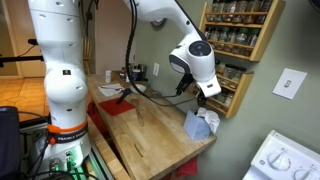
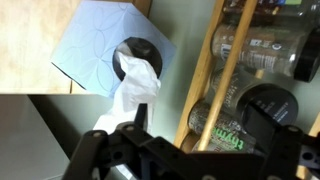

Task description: Pick up the third spice bottle from the right on the bottom shelf of the bottom spice rack and put it on the table

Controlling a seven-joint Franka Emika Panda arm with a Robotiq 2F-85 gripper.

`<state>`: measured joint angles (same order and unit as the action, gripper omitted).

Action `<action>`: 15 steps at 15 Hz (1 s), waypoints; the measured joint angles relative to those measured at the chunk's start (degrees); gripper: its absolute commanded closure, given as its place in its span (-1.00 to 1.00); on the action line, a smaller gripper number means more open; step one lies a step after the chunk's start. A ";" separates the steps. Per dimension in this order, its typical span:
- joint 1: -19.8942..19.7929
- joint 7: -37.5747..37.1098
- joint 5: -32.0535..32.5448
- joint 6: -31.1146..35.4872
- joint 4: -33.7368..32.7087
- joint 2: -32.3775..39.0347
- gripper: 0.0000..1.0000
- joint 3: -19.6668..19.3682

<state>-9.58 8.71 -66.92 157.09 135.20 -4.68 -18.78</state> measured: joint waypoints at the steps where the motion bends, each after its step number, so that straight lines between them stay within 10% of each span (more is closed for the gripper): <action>1: -0.03 0.56 1.42 -0.29 0.05 -0.45 -1.00 0.00; 15: -0.87 9.71 34.79 -6.46 -1.32 -6.41 -1.00 2.40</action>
<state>-10.45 18.43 -32.13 150.62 133.87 -11.09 -16.37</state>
